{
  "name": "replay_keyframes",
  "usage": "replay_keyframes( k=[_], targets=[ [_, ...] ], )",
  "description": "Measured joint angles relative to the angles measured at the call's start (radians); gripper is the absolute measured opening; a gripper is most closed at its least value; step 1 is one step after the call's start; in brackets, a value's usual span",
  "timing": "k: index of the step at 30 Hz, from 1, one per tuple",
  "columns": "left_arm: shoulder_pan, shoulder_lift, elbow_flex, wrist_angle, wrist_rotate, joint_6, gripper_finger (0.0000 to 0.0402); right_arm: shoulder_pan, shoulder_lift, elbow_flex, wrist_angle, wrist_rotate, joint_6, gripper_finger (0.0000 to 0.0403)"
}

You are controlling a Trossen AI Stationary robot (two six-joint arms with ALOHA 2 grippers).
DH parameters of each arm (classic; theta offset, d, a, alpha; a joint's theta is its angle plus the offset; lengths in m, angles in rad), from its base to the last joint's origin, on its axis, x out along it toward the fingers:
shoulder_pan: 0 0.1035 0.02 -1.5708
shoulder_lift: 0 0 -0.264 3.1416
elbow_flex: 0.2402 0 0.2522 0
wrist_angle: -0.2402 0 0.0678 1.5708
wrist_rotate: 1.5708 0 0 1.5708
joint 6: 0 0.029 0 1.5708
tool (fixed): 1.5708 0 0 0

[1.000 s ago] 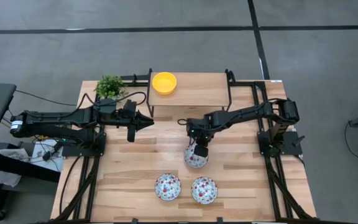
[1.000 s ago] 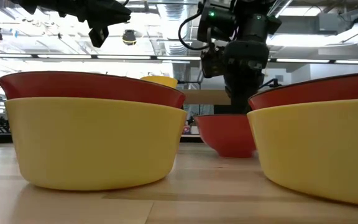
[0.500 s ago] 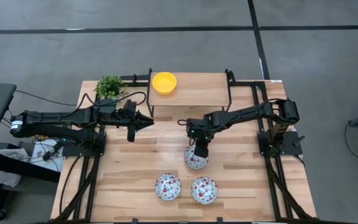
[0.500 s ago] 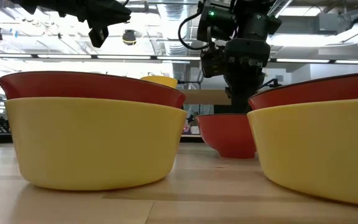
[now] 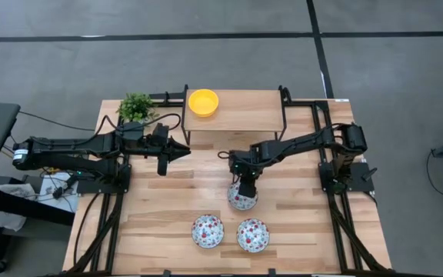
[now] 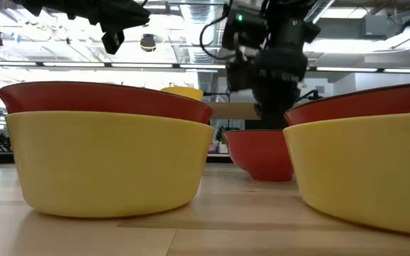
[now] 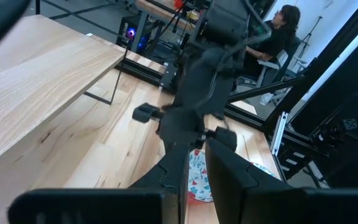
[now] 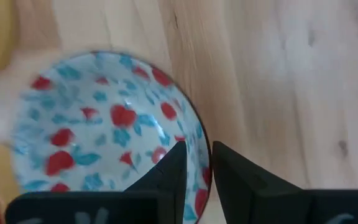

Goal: Pick & Place Mini bowls
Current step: Put the top white bowl on the shelf

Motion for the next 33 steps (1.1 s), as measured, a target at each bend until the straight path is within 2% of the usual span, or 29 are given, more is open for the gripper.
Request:
replay_keyframes(
  k=[7,33],
  targets=[
    [0.000,0.000,0.000,0.004,0.000,-0.001,0.0053,0.000,0.037,-0.001,-0.008,-0.010,0.011,0.0066],
    [0.000,0.000,0.000,0.016,0.000,-0.001,0.0053,0.000,0.035,-0.001,-0.013,-0.027,0.028,0.0066]
  ],
)
